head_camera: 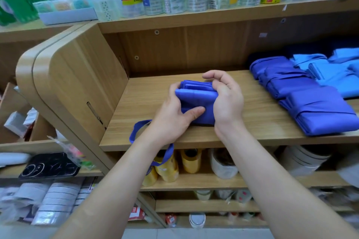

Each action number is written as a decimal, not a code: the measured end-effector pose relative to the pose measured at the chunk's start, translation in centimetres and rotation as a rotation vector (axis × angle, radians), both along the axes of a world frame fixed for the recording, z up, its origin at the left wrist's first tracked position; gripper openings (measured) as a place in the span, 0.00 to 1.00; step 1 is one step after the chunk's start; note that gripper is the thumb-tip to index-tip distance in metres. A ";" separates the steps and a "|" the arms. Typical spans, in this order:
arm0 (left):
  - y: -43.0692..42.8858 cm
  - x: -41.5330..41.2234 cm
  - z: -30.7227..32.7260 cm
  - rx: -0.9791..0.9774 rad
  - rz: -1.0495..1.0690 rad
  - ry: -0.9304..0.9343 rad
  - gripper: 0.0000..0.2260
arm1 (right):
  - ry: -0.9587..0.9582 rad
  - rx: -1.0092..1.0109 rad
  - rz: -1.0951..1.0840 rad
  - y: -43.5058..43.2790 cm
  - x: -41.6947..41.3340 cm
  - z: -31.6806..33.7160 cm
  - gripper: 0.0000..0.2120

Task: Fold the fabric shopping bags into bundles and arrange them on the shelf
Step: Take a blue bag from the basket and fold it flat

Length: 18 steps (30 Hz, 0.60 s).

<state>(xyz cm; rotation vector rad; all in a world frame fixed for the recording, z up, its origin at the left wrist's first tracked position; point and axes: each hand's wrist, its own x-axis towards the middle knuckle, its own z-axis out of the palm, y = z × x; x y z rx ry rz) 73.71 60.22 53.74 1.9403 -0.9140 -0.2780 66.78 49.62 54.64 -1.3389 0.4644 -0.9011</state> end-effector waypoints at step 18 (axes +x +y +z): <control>0.1 -1.8 0.7 -0.100 -0.044 0.062 0.17 | 0.056 -0.237 -0.224 -0.9 0.7 -0.5 0.10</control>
